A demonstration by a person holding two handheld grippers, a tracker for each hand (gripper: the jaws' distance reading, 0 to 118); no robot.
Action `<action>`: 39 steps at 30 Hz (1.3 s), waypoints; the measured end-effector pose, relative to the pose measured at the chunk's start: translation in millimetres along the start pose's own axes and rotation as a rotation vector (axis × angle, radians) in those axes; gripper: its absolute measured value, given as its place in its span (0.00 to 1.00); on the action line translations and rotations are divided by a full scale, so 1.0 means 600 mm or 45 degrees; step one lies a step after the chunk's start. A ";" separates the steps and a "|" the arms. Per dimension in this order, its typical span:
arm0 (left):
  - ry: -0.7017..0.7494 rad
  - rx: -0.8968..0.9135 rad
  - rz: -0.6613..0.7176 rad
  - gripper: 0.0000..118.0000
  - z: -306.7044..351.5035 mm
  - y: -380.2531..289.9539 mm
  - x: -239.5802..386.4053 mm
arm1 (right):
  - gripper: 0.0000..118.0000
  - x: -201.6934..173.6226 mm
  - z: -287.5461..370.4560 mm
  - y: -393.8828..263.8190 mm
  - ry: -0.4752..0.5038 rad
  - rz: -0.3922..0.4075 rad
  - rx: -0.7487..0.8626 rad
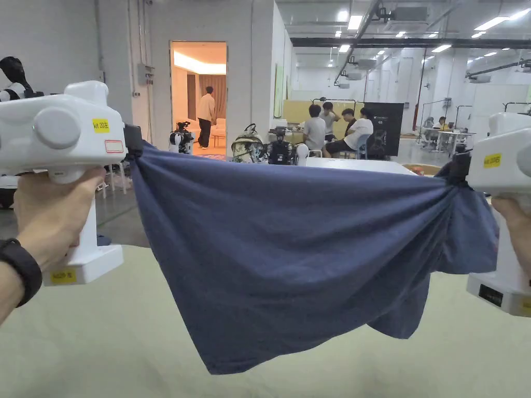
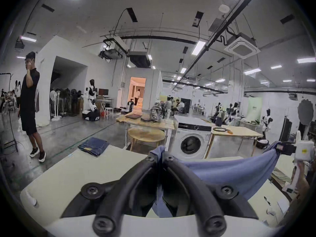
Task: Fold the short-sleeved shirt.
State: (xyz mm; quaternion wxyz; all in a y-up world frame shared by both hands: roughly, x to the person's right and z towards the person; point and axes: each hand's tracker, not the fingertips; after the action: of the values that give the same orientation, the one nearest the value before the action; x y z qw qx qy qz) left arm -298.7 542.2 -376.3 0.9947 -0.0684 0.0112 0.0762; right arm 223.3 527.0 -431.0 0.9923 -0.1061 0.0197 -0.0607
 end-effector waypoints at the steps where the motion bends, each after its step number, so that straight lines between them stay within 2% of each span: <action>1: 0.000 0.004 -0.021 0.00 -0.012 0.001 0.000 | 0.02 -0.002 -0.014 0.000 -0.007 -0.008 -0.007; 7: 0.011 -0.056 -0.022 0.00 -0.062 -0.057 -0.011 | 0.02 -0.007 -0.077 -0.042 -0.013 0.016 -0.067; 10: -0.016 -0.108 0.055 0.00 -0.083 -0.113 -0.023 | 0.02 0.003 -0.097 -0.096 0.003 -0.004 -0.130; 12: -0.101 -0.168 0.143 0.00 -0.094 -0.175 -0.043 | 0.02 0.014 -0.096 -0.150 0.032 -0.039 -0.178; 14: -0.089 -0.239 0.136 0.00 -0.083 -0.230 -0.051 | 0.02 0.030 -0.083 -0.207 0.048 -0.057 -0.213; 16: -0.114 -0.246 0.142 0.00 -0.039 -0.286 -0.061 | 0.02 0.044 -0.034 -0.271 0.054 -0.052 -0.227; 19: -0.162 -0.263 0.251 0.00 0.044 -0.362 -0.084 | 0.02 0.091 0.042 -0.378 0.088 -0.160 -0.258; 20: -0.146 -0.256 0.263 0.00 0.095 -0.390 -0.080 | 0.02 0.104 0.075 -0.417 0.094 -0.161 -0.270; 23: -0.141 -0.331 0.255 0.00 0.206 -0.475 -0.085 | 0.02 0.124 0.184 -0.528 0.106 -0.169 -0.324; 27: -0.064 -0.406 0.129 0.00 0.355 -0.581 -0.054 | 0.02 0.140 0.326 -0.653 0.032 -0.213 -0.381; 29: -0.051 -0.445 0.221 0.00 0.394 -0.632 -0.084 | 0.02 0.148 0.386 -0.694 0.016 -0.309 -0.417; 31: 0.040 -0.502 0.324 0.00 0.427 -0.671 -0.094 | 0.02 0.147 0.432 -0.721 -0.056 -0.327 -0.441; 33: 0.038 -0.534 0.341 0.00 0.446 -0.708 -0.111 | 0.02 0.148 0.459 -0.742 -0.046 -0.392 -0.478; 35: 0.037 -0.556 0.334 0.00 0.454 -0.730 -0.113 | 0.03 0.146 0.464 -0.759 -0.050 -0.359 -0.483; 36: 0.033 -0.559 0.328 0.04 0.456 -0.727 -0.107 | 0.06 0.143 0.463 -0.767 -0.065 -0.323 -0.512; 37: 0.036 -0.558 0.321 0.18 0.459 -0.733 -0.106 | 0.19 0.141 0.464 -0.775 -0.072 -0.308 -0.523; 39: 0.122 -0.595 0.255 0.67 0.458 -0.722 -0.104 | 0.63 0.137 0.472 -0.782 -0.106 -0.257 -0.527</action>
State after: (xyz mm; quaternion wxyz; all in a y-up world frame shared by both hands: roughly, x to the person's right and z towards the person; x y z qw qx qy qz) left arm -290.5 146.9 -43.8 0.9376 -0.2986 0.0473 0.1715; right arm 265.0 120.3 -56.5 0.9382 -0.3111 -0.0199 -0.1500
